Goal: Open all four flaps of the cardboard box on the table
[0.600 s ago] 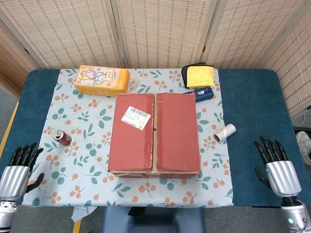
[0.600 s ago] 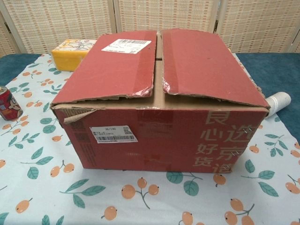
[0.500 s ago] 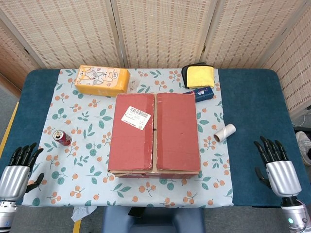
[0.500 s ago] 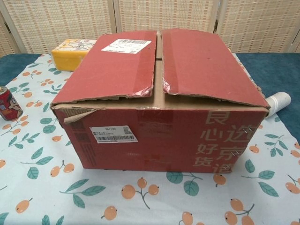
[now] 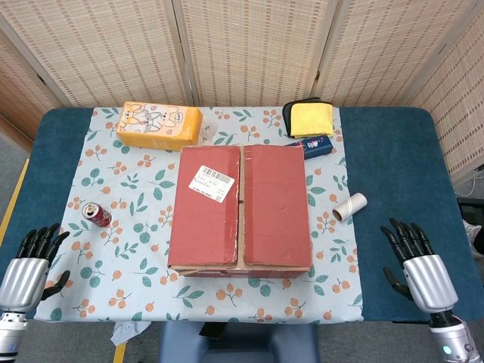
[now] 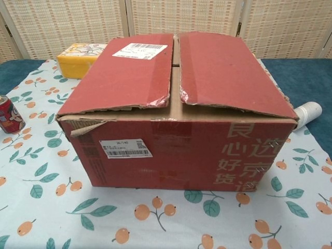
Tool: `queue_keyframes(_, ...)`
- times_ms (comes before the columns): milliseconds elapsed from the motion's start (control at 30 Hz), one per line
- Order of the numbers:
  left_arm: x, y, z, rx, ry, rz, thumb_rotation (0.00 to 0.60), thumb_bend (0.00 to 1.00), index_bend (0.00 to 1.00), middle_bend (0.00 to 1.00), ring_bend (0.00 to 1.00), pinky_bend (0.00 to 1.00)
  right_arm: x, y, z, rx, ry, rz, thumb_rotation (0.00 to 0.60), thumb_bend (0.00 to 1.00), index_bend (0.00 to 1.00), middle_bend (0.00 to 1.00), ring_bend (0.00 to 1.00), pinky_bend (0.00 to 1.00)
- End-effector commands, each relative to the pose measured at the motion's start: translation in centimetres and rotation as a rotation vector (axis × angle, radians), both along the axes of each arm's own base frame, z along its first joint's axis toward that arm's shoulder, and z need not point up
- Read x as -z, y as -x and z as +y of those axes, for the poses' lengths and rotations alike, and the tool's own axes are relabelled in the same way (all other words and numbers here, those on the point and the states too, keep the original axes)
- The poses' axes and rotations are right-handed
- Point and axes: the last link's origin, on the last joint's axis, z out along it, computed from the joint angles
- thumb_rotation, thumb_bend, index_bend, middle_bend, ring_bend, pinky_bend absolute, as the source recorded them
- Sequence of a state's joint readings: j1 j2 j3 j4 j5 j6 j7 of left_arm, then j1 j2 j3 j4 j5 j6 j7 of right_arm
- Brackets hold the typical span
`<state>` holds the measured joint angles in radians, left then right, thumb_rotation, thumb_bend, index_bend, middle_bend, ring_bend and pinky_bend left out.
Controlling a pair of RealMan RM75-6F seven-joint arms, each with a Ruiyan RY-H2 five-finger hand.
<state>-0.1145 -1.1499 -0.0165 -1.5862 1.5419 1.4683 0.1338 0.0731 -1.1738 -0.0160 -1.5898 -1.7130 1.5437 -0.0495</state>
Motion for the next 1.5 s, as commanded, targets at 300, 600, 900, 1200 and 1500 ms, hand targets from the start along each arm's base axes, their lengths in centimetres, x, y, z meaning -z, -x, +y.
queue_keyframes(300, 0.4, 0.2, 0.2, -0.006, 0.04, -0.002, 0.6, 0.48, 0.14, 0.07, 0.05, 0.02, 2.1, -7.3, -1.0, -0.249, -0.161, -0.114, 0.6, 0.45, 0.0, 0.0, 0.0, 0.0)
queue_keyframes(600, -0.4, 0.2, -0.2, -0.01, 0.048, -0.083, 0.6, 0.6, 0.16, 0.07, 0.05, 0.01, 5.2, -13.8, -1.9, -0.404, -0.285, -0.087, 0.6, 0.44, 0.0, 0.0, 0.0, 0.0)
queue_keyframes(900, -1.0, 0.1, -0.5, 0.013, 0.062, -0.131, 0.6, 0.6, 0.16, 0.07, 0.05, 0.0, 7.9, -16.9, -3.3, -0.455, -0.328, -0.1, 0.6, 0.44, 0.0, 0.0, 0.0, 0.0)
queue_keyframes(1200, -1.2, -0.1, -0.6, 0.069, 0.061, -0.151, 0.6, 0.6, 0.08, 0.07, 0.05, 0.0, 9.0, -18.2, -4.6, -0.459, -0.317, -0.075, 0.6, 0.44, 0.0, 0.0, 0.0, 0.0)
queue_keyframes(1500, -1.3, 0.1, -0.8, 0.063, 0.055, -0.153, 0.6, 0.59, 0.0, 0.07, 0.05, 0.01, 10.4, -18.3, -6.1, -0.461, -0.277, -0.049, 0.6, 0.44, 0.0, 0.0, 0.0, 0.0)
